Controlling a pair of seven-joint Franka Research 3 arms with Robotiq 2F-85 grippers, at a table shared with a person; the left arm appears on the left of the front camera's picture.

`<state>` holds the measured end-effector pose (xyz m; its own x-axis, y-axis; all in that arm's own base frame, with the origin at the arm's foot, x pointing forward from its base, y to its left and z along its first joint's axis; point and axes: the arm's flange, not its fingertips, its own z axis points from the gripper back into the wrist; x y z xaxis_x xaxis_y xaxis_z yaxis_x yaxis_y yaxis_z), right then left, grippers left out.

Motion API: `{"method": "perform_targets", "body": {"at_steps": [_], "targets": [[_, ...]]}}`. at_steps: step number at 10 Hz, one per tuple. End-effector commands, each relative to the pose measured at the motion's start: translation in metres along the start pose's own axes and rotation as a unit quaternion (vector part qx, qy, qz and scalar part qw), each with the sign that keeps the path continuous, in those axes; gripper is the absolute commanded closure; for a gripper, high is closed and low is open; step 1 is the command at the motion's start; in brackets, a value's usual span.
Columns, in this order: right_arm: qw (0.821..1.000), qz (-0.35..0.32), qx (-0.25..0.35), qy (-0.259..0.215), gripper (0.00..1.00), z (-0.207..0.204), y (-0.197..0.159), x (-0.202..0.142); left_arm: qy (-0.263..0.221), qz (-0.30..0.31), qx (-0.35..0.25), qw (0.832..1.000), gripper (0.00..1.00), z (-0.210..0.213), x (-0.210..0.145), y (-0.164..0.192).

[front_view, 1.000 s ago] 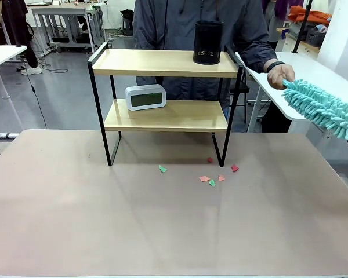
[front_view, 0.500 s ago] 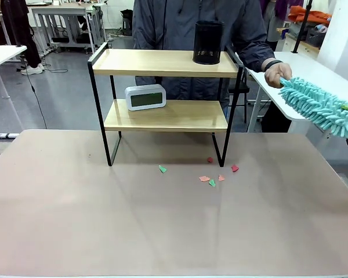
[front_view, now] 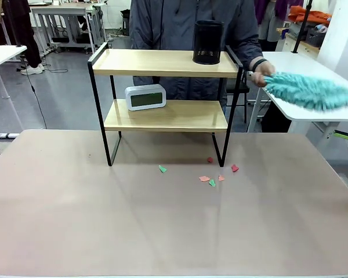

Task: Clean the shelf.
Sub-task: Hand the Duster back to the human.

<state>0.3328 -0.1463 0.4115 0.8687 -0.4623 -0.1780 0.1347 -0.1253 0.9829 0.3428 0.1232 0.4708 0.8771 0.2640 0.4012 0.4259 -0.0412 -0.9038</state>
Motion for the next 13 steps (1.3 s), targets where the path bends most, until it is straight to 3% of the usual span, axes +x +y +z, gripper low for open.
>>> {"method": "perform_targets", "body": {"at_steps": [1,4,7,8,9,13], "targets": [[0.999,0.027,-0.015,0.031,0.00,-0.006,0.009,-0.011,0.000,0.000,0.000,1.000,0.00,0.000,0.000,0.000],[0.989,0.074,-0.064,0.115,0.00,-0.061,0.023,-0.048,0.109,0.025,0.007,0.994,0.00,-0.062,-0.026,0.009],[0.964,0.063,-0.119,0.228,0.00,-0.166,-0.018,-0.058,0.167,0.068,0.018,0.983,0.00,-0.120,-0.041,0.040],[0.969,0.064,-0.106,0.214,0.00,-0.186,-0.027,-0.059,0.191,0.112,0.044,0.974,0.00,-0.127,-0.044,0.049],[0.970,0.058,-0.110,0.209,0.00,-0.144,0.006,-0.061,0.162,0.055,0.009,0.985,0.00,-0.116,-0.043,0.038],[0.970,0.058,-0.110,0.209,0.00,-0.144,0.006,-0.061,0.162,0.055,0.009,0.985,0.00,-0.116,-0.043,0.038]]}}
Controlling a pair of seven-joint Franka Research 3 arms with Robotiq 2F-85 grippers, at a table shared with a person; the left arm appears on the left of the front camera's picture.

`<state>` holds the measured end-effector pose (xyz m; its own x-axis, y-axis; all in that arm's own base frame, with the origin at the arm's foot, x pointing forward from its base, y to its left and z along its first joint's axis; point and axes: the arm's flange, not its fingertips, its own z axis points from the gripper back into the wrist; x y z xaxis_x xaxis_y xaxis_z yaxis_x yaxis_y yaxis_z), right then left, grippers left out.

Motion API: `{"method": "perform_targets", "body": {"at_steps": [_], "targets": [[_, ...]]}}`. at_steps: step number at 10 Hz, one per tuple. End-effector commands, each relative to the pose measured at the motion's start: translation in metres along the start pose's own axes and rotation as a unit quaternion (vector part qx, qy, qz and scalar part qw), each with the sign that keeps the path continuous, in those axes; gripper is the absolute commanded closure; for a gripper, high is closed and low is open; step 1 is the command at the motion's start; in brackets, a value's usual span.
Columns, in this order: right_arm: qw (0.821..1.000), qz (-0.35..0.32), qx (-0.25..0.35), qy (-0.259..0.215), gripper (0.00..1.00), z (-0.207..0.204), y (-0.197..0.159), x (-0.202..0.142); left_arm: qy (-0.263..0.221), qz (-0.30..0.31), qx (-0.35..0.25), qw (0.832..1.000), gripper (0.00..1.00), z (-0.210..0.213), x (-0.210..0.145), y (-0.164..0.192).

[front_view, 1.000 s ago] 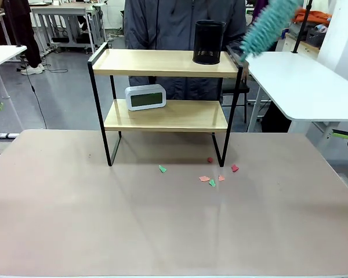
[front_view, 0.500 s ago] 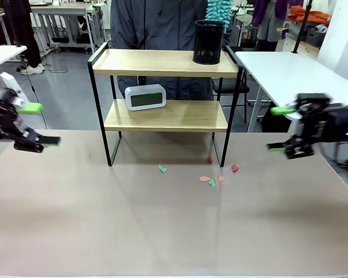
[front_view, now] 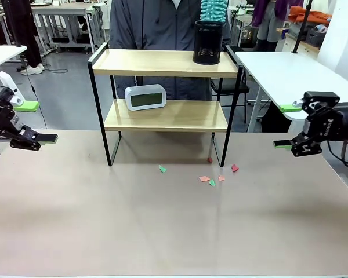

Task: Clean the shelf.
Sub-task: Hand the Duster back to the human.

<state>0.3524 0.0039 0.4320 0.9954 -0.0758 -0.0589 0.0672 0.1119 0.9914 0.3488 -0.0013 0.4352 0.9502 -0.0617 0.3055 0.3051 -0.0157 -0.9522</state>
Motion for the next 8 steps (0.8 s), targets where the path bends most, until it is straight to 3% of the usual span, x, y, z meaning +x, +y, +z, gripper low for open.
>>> {"method": "perform_targets", "body": {"at_steps": [1,8], "targets": [[1.000,-0.008,-0.003,0.009,0.00,-0.0027,0.0027,-0.0032,0.001,-0.010,-0.009,1.000,0.00,-0.0001,-0.0016,-0.0019],[1.000,-0.008,-0.003,0.009,0.00,-0.0027,0.0027,-0.0032,0.001,-0.010,-0.009,1.000,0.00,-0.0001,-0.0016,-0.0019]]}}
